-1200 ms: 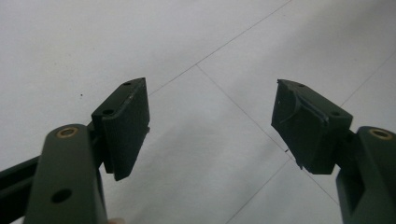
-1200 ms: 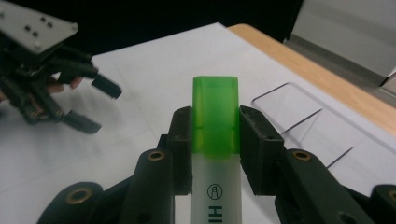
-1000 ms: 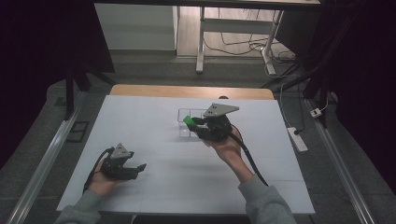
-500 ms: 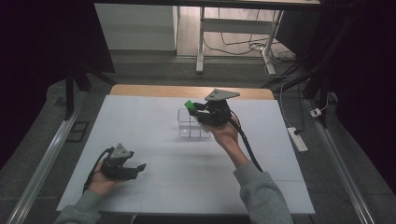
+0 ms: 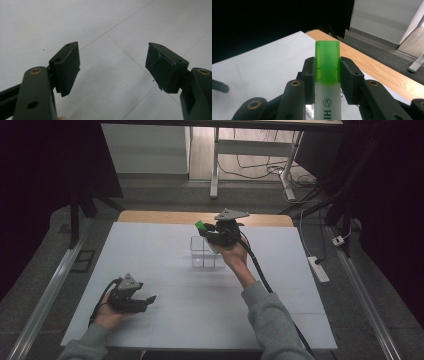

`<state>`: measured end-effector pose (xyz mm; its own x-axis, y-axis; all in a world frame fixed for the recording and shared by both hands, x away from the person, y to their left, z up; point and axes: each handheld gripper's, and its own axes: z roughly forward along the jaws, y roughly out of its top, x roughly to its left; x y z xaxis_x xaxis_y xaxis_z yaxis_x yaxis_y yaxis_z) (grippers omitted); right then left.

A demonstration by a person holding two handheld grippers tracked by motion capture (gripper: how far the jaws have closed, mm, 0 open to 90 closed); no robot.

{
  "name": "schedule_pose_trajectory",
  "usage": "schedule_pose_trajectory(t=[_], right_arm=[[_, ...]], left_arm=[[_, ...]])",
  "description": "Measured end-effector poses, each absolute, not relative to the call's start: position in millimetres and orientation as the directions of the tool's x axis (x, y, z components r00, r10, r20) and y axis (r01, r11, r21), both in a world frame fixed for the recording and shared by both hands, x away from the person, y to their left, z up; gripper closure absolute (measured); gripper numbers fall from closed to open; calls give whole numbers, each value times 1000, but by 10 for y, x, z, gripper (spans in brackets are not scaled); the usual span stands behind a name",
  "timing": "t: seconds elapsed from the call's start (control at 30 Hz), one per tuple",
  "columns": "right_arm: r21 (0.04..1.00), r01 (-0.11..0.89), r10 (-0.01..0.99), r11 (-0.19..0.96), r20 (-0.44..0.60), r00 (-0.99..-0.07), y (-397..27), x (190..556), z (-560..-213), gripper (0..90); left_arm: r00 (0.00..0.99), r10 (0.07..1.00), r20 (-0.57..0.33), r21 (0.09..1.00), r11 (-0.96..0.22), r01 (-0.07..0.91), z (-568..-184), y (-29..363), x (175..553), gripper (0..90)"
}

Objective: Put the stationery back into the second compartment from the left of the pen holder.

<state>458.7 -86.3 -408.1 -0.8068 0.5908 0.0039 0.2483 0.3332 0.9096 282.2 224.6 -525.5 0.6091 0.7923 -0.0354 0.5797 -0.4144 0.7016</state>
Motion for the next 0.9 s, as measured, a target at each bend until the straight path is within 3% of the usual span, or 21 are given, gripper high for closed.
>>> schedule_pose_trajectory(t=[0.8,0.9], right_arm=[[927,256,610,276,37,-792,-742,4910,-4221,656],[923,262,606,283,40,-795,-748,4915,-4243,595]], left_arm=[[621,783,-32,690,-432,581,-5278,2246,2836,282],[621,784,-31,689,-433,581,-5281,2247,2839,281]])
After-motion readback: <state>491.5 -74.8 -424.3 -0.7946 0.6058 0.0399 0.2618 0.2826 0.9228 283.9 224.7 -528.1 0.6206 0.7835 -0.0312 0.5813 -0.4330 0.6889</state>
